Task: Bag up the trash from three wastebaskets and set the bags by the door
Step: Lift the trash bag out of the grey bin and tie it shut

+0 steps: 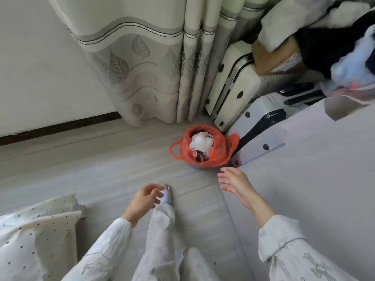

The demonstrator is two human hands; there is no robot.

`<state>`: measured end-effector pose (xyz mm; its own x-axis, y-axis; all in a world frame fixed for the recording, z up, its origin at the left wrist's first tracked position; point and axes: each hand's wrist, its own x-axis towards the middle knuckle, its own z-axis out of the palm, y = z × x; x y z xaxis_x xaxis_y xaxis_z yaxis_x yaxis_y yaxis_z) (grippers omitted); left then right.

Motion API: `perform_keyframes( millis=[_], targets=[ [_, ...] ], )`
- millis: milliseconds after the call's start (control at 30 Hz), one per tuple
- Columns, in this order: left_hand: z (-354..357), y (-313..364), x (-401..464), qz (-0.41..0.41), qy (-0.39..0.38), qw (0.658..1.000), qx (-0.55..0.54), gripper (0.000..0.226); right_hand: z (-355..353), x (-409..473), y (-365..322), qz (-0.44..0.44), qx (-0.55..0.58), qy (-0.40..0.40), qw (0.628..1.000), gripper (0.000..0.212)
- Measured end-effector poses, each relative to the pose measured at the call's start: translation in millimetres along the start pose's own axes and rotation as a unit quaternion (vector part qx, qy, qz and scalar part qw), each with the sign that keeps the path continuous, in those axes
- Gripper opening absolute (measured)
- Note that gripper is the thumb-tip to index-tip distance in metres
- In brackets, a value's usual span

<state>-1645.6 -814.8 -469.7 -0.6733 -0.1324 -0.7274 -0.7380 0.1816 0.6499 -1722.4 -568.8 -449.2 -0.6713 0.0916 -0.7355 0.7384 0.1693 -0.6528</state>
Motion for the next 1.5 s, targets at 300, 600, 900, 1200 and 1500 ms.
perform_keyframes(
  millis=[300,600,900,1200,1500],
  targets=[
    [-24.0,23.0,256.1,-0.015,-0.018,0.987,0.162,0.022,29.7,220.0,-27.4,0.04,-0.057,0.111,0.991,0.033],
    [49.9,-37.4,459.6,-0.132,0.004,0.99,0.051,0.039,6.7,414.3,62.0,0.107,-0.115,0.281,0.947,0.034],
    [99.5,-97.1,594.0,-0.281,0.056,0.945,-0.16,0.036,1.6,502.1,134.1,0.048,-0.153,0.427,0.89,0.064],
    [109.5,-69.6,578.3,-0.205,0.032,0.97,-0.126,0.016,-4.2,508.5,104.9,0.006,-0.178,0.431,0.885,0.031],
    [120.0,73.8,449.6,-0.041,-0.065,0.987,-0.144,0.011,-14.4,442.5,2.3,0.058,0.158,0.306,0.937,0.018]
  ],
)
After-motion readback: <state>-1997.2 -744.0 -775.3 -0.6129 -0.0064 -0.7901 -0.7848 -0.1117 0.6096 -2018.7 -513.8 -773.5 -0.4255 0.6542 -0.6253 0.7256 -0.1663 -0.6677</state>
